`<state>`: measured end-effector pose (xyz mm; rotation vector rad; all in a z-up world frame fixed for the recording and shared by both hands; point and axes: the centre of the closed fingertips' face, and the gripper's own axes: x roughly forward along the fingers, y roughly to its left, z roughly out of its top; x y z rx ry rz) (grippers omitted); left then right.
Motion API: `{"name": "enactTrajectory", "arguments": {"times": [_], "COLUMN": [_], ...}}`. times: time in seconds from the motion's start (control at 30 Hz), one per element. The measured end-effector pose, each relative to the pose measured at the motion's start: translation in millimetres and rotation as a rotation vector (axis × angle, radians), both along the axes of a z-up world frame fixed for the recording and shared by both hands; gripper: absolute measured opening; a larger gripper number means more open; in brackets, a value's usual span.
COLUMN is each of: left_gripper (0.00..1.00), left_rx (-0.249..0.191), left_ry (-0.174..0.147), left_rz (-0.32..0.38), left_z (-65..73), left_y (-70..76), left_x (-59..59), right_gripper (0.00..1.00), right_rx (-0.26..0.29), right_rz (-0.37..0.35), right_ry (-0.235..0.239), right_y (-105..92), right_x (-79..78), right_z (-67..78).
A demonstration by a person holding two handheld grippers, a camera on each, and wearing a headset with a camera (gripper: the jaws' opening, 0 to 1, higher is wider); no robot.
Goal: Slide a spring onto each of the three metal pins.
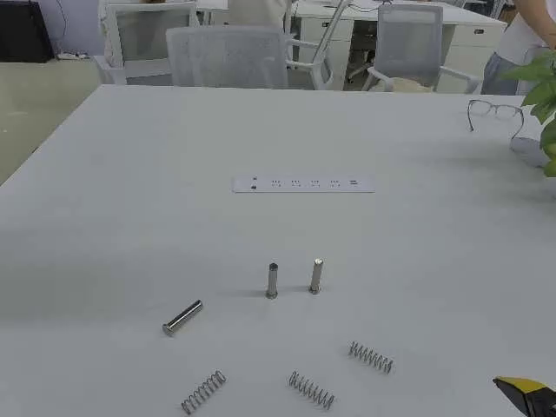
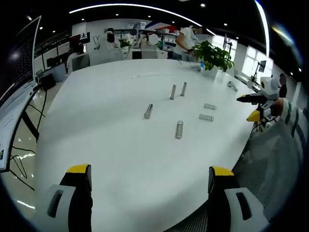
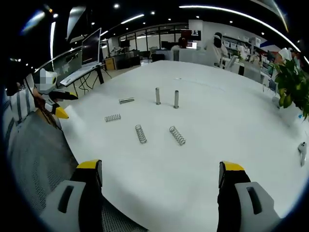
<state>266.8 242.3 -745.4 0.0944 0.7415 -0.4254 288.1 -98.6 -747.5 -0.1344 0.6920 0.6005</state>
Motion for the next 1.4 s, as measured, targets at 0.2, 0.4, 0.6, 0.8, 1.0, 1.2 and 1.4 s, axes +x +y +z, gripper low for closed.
{"name": "enactTrajectory", "arguments": {"times": [0.2,0.4,0.6,0.8,1.0,1.2,1.4], "left_gripper": [0.98,0.98,0.98,0.98,0.98,0.98,0.98], "left_rx": [0.003,0.016,0.002,-0.001,-0.011,-0.013,-0.017], "left_ry": [-0.012,-0.023,-0.014,0.006,0.01,0.015,0.028], "left_rz": [0.008,-0.002,-0.012,-0.015,-0.014,-0.021,-0.027], "left_z": [1.7,2.4,1.9,-2.4,-4.0,-5.6,-8.5], "left_y": [3.2,2.9,-1.1,-2.6,-4.1,-5.6,-7.5], "left_x": [1.1,3.8,3.9,1.9,0.8,0.0,-0.3], "right_gripper": [1.0,1.0,1.0,1.0,1.0,1.0,1.0], "right_rx": [-0.001,-0.014,-0.016,-0.024,-0.025,-0.029,-0.031], "right_rz": [0.05,0.072,0.076,0.081,0.079,0.079,0.071], "right_ry": [0.004,0.005,0.013,0.022,0.022,0.028,0.023], "right_y": [6.0,11.6,12.9,11.6,11.4,12.1,10.8], "right_x": [-2.3,-2.6,-4.1,-5.9,-6.3,-6.3,-4.2], "right_z": [0.6,-0.1,-1.0,-2.3,-2.5,-4.1,-2.5]}}
